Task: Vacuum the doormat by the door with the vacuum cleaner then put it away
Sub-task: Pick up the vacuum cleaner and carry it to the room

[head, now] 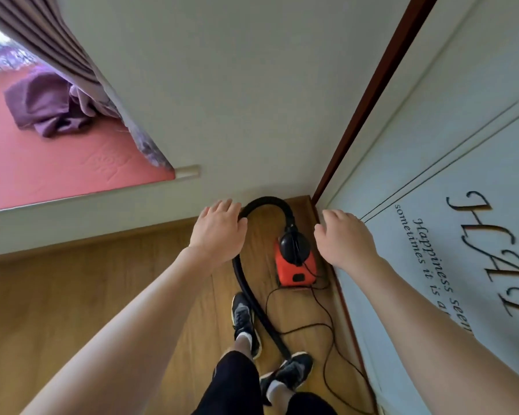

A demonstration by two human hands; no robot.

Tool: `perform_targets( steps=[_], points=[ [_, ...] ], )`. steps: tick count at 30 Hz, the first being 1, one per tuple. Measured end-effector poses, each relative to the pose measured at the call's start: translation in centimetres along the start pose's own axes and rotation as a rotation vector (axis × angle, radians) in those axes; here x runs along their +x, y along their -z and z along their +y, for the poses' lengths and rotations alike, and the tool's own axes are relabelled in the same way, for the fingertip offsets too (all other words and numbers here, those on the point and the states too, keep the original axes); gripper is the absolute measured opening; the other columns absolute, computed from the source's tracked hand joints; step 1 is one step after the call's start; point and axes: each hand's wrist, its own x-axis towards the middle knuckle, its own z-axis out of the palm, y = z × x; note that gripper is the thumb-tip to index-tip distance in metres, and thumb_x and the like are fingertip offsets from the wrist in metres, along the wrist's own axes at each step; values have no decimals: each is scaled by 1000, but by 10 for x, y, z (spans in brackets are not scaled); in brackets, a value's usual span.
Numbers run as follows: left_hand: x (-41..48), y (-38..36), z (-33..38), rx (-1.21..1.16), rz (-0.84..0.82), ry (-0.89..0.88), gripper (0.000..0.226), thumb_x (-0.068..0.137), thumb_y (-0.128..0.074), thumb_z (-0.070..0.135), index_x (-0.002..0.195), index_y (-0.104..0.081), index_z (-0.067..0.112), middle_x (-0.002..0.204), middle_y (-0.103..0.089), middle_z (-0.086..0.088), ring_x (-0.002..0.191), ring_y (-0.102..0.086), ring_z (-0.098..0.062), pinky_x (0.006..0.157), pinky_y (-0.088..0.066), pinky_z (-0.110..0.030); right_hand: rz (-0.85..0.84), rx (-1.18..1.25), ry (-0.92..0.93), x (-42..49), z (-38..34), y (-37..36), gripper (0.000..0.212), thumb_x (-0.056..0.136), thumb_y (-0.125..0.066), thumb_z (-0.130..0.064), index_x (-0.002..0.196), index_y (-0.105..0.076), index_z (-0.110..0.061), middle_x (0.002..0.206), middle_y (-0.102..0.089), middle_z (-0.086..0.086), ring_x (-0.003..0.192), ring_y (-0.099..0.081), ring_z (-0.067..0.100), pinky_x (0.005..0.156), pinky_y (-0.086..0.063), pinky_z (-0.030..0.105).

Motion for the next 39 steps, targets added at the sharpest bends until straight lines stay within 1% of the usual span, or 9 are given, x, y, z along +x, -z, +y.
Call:
perform_targets(
  steps=[4,9,13,17,19,22,28,34,39],
  points=[
    [26,-45,-21,0,-47,18,52,109,-32,37,156,-38,14,164,-36,-7,154,-27,-26,127,-20,-41,-35,7,-19,29,8,-42,40,104,-35,-32,131,-54,-8,131,-60,11,119,-55,30,100,-44,41],
    [72,-104,-42,-2,-105,26,53,109,-33,37,156,-37,14,165,-34,-8,156,-24,-25,128,-19,-43,-118,13,-60,68,17,-103,50,106,-34,-35,150,-41,-11,151,-48,8,139,-44,28,114,-36,41],
    [105,-153,-59,7,-166,13,54,109,-32,38,157,-35,14,166,-32,-8,156,-23,-26,128,-19,-44,-178,-26,-74,98,32,-157,50,105,-35,-35,147,-43,-10,148,-51,9,136,-46,29,113,-37,41],
    [129,-204,-73,14,-222,4,52,110,-31,35,157,-35,14,165,-33,-7,156,-23,-25,128,-18,-41,-211,-25,-96,122,44,-206,48,105,-34,-34,145,-46,-10,146,-52,8,135,-46,29,111,-37,40],
    [139,-231,-82,11,-252,18,53,110,-31,36,158,-34,14,167,-30,-7,157,-20,-25,129,-17,-42,-235,-19,-105,135,50,-232,48,105,-33,-35,146,-45,-11,147,-51,8,135,-46,29,110,-38,40],
    [153,-271,-97,4,-289,40,53,110,-32,36,158,-34,14,167,-30,-8,156,-22,-26,128,-20,-44,-264,-8,-129,153,58,-273,51,105,-33,-38,149,-42,-14,150,-49,6,136,-46,28,110,-41,41],
    [176,-334,-123,7,-319,43,48,109,-33,34,150,-43,11,163,-36,-9,154,-27,-27,125,-22,-41,-323,-4,-162,187,70,-341,53,105,-33,-37,152,-37,-12,153,-46,9,138,-45,29,109,-41,41],
    [201,-394,-149,29,-332,45,48,108,-35,34,151,-42,13,165,-33,-10,153,-28,-29,125,-24,-43,-323,26,-212,223,83,-400,55,105,-34,-35,153,-33,-9,152,-45,13,137,-43,33,106,-41,44],
    [217,-431,-157,46,-331,-13,53,108,-33,35,156,-36,13,167,-28,-12,157,-18,-30,128,-19,-45,-285,69,-244,240,93,-439,53,107,-33,-35,152,-35,-8,147,-49,18,132,-47,36,104,-43,45]
  ],
)
